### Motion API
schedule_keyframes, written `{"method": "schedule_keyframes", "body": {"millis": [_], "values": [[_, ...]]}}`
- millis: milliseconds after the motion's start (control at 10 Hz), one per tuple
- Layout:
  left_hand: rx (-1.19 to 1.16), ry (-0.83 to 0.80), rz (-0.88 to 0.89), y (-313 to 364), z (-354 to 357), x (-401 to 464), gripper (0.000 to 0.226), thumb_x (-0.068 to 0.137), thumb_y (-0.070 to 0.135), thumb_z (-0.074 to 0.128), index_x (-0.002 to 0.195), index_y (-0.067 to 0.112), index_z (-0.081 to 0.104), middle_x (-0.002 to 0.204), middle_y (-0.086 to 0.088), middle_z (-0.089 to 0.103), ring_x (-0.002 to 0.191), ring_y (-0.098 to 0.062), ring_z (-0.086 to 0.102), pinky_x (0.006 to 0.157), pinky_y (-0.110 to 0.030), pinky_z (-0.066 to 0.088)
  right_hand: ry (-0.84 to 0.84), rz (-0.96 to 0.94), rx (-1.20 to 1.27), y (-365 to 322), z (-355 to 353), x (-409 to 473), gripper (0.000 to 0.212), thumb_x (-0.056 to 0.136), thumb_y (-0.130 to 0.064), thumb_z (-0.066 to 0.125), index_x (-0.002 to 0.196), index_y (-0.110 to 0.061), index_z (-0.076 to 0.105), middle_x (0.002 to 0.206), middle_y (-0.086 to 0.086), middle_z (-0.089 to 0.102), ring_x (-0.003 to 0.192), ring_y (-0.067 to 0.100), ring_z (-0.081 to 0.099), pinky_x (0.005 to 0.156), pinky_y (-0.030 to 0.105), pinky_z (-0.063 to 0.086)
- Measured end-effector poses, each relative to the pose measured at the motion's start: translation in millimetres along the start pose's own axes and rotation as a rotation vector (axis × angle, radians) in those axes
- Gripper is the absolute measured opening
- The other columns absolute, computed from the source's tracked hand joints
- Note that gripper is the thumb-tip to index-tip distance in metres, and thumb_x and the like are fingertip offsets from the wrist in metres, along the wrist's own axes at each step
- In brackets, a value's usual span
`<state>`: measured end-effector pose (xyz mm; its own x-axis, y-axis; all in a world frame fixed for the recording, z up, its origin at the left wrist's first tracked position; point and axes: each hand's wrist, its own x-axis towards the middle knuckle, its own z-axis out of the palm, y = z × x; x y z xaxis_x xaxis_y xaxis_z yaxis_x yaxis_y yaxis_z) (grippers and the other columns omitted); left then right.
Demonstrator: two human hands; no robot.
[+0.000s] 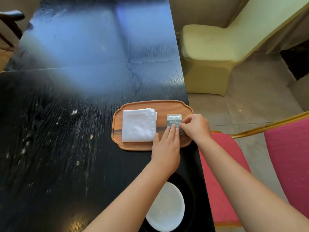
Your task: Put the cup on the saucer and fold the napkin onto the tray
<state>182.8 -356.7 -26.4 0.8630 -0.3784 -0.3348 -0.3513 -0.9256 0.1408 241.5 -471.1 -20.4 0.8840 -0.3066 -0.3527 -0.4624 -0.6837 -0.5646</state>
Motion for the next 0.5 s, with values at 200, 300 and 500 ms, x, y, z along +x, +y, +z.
{"method": "schedule_keyframes", "body": {"millis": [200,300,500], "values": [[-0.004,0.041,0.007,-0.1,4.3,-2.3,0.066,0.096,0.022,0.035,0.147,0.009,-0.006,0.159,-0.007,-0.007,0.145,-0.02,-0.004,0.112,-0.047,0.016,0.011,-0.03,0.002,2.9,2.6,-1.2,0.007,0.08,-0.022,0.063,0.08,-0.018,0.07,0.089,0.003,0.069,0.09,0.021,0.06,0.072,0.03,0.048],[-0.018,0.046,0.01,-1.0,0.9,-2.9,0.065,0.096,0.021,0.035,0.148,0.009,-0.003,0.159,-0.008,-0.005,0.145,-0.021,-0.002,0.112,-0.047,0.018,0.013,-0.03,0.015,2.2,0.5,-3.1,0.01,0.081,-0.022,0.061,0.081,-0.017,0.07,0.086,0.001,0.068,0.081,0.017,0.057,0.067,0.026,0.041],[-0.139,0.183,0.021,-13.7,-32.8,-16.4,0.033,0.092,0.021,0.041,0.124,0.012,0.048,0.127,-0.008,0.053,0.116,-0.025,0.05,0.097,-0.041,0.034,-0.048,-0.075,-0.036,-10.5,-14.7,-30.0,0.016,0.083,-0.019,0.057,0.093,-0.015,0.068,0.098,0.007,0.069,0.092,0.024,0.06,0.071,0.029,0.046]]}}
